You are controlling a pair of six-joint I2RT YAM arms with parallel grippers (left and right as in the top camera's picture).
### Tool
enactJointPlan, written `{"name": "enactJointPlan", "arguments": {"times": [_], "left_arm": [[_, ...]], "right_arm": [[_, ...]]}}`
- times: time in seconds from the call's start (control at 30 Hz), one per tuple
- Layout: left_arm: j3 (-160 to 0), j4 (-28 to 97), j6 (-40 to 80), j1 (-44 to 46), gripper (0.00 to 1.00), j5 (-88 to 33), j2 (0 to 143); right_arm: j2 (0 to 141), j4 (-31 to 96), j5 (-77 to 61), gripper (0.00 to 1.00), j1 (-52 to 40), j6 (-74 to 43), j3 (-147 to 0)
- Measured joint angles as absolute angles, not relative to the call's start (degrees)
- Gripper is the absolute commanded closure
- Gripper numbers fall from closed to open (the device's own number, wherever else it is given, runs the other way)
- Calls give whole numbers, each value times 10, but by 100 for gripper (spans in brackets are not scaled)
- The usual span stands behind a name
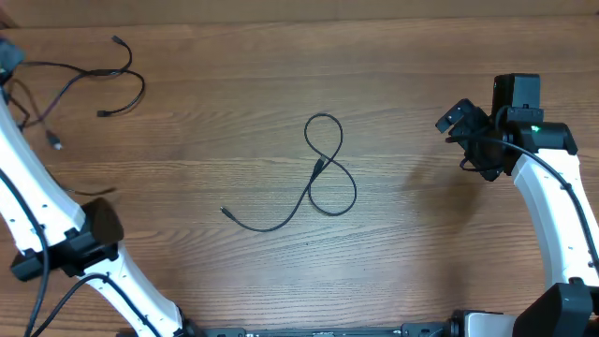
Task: Untangle cables
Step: 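Lower the cable near the left edge of the table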
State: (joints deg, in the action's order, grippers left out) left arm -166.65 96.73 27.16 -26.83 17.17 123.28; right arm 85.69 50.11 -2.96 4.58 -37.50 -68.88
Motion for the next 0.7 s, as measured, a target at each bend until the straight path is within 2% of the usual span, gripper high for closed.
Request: {"name": "enactJointPlan", "arguments": {"times": [0.37,0.7], "left_arm": [[-1552,947,351,-369,96,198,1233],[-1430,901,432,-382,95,197,1233]], "right_arm": [[857,501,-29,0,46,-375,-689],[857,502,-29,0,46,-375,-689]]}}
